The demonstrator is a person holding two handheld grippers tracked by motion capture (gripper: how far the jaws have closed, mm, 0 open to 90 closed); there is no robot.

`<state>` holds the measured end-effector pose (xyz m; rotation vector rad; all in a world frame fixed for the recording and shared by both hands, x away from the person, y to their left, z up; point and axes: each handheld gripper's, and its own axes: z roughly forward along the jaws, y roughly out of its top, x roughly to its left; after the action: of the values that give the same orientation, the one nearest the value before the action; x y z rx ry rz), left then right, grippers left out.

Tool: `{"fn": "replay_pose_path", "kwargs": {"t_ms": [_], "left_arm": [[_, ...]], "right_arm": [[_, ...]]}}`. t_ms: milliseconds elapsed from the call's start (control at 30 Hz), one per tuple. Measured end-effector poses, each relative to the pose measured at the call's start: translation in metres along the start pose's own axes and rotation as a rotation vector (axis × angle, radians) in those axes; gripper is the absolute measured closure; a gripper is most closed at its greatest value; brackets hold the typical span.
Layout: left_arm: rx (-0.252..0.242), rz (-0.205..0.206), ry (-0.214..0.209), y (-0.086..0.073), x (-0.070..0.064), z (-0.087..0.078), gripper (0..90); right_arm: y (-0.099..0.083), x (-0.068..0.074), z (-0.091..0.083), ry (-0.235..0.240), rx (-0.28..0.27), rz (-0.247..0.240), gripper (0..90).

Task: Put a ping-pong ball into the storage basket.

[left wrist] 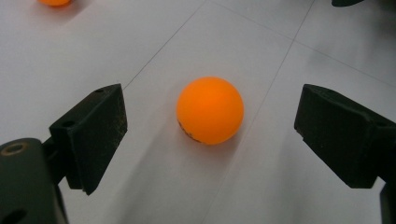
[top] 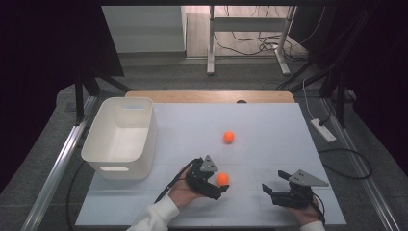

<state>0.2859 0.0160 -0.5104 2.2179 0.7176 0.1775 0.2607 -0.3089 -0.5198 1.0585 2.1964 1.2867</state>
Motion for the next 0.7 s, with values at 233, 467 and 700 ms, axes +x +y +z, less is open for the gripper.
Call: {"fn": "replay_pose_path", "kwargs": {"t_ms": [233,467,700], "left_arm": [[0.012,-0.004,-0.006,0.002,0.002,0.005,10.4],[0.048,-0.006,-0.018,0.003,0.004,0.014,11.2],[0.063,-0.008,-0.030,0.005,0.003,0.020,13.2]], "right_arm": [[0.000,0.000,0.000,-0.003,0.000,0.006,15.7],[0.000,0.000,0.002,-0.004,0.008,0.001,15.7],[0.000,-0.001,0.001,-0.005,0.003,0.003,15.7]]}}
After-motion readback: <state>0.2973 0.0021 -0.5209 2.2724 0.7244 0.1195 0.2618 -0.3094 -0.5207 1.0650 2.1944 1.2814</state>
